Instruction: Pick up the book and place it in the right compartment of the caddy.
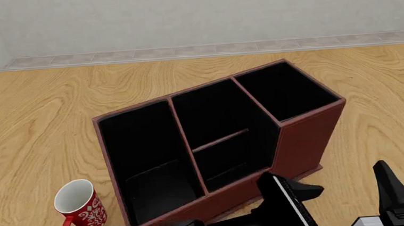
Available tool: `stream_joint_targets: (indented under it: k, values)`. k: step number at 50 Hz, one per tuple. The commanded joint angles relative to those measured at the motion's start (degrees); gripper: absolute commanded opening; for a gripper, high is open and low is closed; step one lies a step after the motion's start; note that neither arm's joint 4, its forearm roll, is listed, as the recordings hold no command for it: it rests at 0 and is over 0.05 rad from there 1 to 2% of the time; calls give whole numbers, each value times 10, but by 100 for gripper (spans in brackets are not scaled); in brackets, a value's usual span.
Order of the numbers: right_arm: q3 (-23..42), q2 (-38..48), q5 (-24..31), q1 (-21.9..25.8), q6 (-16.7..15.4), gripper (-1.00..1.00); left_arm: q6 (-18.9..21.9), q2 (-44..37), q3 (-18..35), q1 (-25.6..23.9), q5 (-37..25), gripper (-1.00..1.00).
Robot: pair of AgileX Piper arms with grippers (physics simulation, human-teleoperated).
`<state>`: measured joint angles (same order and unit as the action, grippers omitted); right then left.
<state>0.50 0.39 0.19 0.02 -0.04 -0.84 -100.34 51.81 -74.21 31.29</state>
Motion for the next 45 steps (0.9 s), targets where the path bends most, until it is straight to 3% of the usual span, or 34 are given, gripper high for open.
stream_joint_targets:
  k: [1,45]
  values:
    - [0,0,0,0,0,100,-9,-28,32,-10,-13,100]
    - [0,0,0,0,0,100,-16,-128,111,-6,-27,100]
